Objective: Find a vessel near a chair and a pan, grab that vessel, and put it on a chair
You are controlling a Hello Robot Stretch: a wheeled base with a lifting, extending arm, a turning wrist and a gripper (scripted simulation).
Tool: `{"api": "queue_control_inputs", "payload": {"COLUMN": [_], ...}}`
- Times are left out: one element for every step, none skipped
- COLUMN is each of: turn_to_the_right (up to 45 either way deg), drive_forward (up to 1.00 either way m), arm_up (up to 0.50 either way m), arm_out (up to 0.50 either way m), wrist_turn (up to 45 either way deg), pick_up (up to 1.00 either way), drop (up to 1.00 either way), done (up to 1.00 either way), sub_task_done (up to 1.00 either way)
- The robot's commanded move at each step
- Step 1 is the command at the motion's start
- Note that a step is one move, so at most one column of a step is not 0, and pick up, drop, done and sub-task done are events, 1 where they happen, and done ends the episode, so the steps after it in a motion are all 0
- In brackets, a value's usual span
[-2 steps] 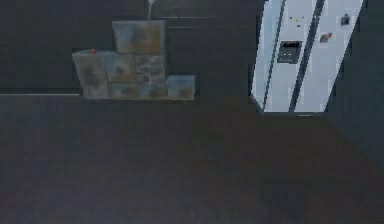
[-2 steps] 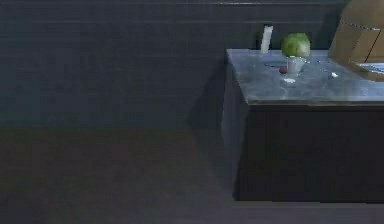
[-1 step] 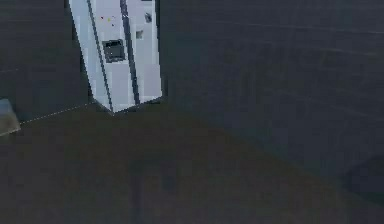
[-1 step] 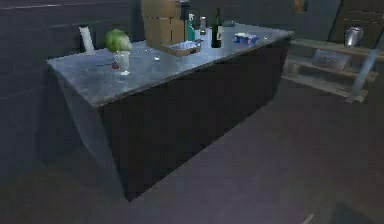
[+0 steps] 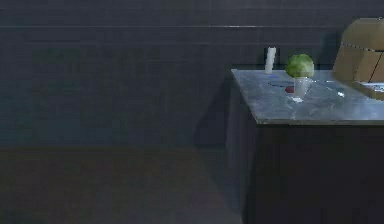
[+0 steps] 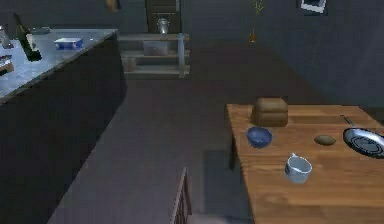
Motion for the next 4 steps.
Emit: {"api": "queue_control_inputs", "payload": {"turn_to_the_right": [33.0, 0.0, 0.0, 0.0], "drive_forward": [0.00, 0.00, 0.00, 0.00], "arm_up": [0.00, 0.50, 0.22, 0.00], "arm_out": [0.00, 0.00, 0.00, 0.50], "wrist_turn": [0.0, 0.0, 0.0, 0.0], "pick_up": [0.00, 0.00, 0.00, 0.00], "drop": [0.00, 0.00, 0.00, 0.00], "done": [0.00, 0.00, 0.00, 0.00], "sub_task_done": [0.00, 0.00, 0.00, 0.00]}}
